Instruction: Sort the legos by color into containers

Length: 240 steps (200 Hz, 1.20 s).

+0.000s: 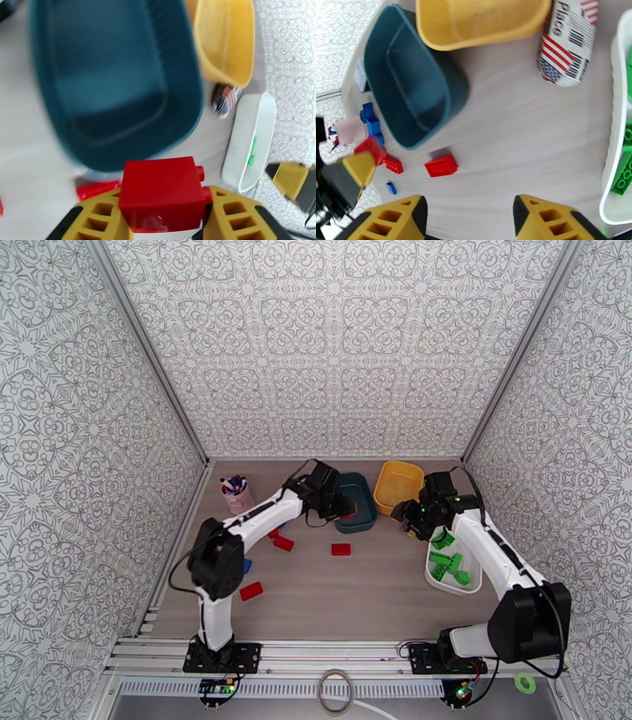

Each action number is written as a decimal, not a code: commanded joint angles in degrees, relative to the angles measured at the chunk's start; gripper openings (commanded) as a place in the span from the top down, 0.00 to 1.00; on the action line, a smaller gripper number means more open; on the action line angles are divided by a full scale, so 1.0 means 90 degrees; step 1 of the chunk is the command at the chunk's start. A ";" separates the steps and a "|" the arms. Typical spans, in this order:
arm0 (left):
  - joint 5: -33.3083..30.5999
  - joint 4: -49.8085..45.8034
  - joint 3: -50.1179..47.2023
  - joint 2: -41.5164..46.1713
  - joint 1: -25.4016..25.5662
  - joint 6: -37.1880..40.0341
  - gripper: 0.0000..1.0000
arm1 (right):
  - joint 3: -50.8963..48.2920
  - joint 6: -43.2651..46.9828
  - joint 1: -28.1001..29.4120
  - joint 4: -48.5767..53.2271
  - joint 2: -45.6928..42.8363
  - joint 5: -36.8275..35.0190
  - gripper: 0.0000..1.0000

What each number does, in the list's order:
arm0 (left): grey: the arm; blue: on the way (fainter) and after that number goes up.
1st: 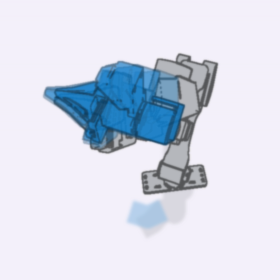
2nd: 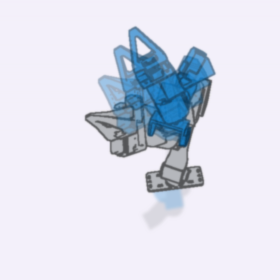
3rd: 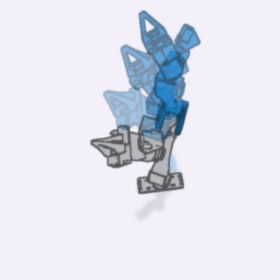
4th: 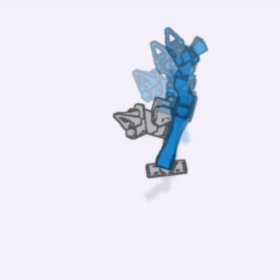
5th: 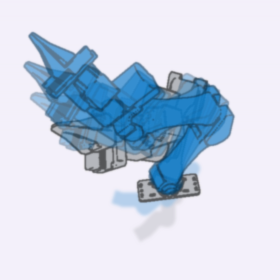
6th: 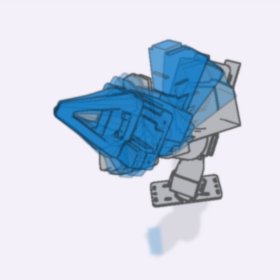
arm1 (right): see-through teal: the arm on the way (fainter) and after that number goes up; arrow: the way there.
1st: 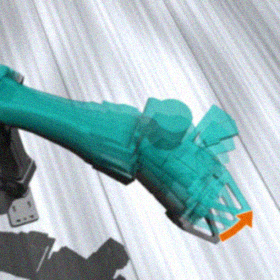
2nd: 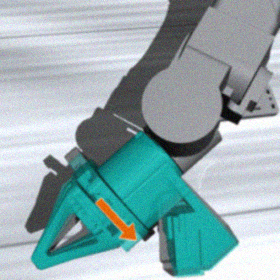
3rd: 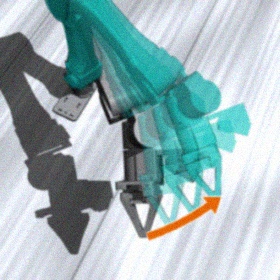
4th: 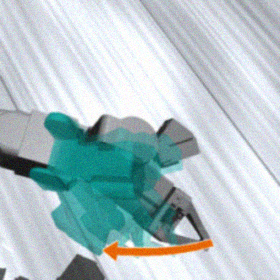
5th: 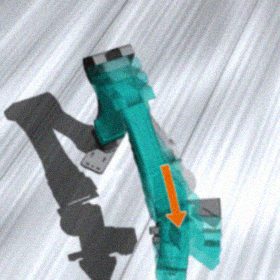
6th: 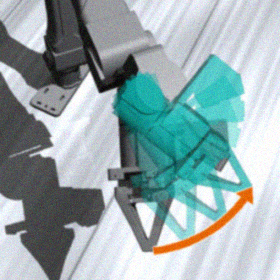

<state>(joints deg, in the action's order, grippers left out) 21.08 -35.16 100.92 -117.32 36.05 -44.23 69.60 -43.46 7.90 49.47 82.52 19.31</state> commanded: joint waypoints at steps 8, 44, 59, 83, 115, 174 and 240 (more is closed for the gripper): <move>0.0200 -0.0423 0.0955 -0.0562 -0.0080 0.0250 0.38 | 0.0274 0.0155 -0.0019 -0.0040 0.0159 0.0205 0.38; -0.0294 -0.0831 0.1362 -0.0477 -0.0089 0.0559 0.14 | 0.0239 0.0434 0.0029 -0.0109 0.0112 0.0299 0.35; -0.0653 -0.1087 0.1322 -0.0241 -0.0090 0.0700 0.13 | 0.0135 0.0543 0.0102 -0.0122 0.0071 0.0257 0.35; -0.1478 -0.1423 0.0939 0.0326 -0.0045 0.0924 0.09 | -0.0085 0.0638 0.0342 -0.0134 0.0052 0.0115 0.34; -0.2544 -0.1680 0.0034 0.1223 0.0102 0.0942 0.05 | -0.0277 0.0675 0.0692 -0.0167 0.0069 -0.0090 0.34; -0.3377 -0.1855 -0.1542 0.2145 0.0686 0.0508 0.03 | -0.0333 0.0725 0.1082 -0.0023 0.0039 -0.0305 0.32; -0.3365 -0.1731 -0.2000 0.1321 0.1433 -0.0130 0.01 | -0.0982 0.0766 0.1073 0.0439 -0.0840 -0.0655 0.25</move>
<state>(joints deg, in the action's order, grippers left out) -8.69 -51.03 83.40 -101.71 48.23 -42.48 63.42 -37.45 17.32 50.17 78.96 15.97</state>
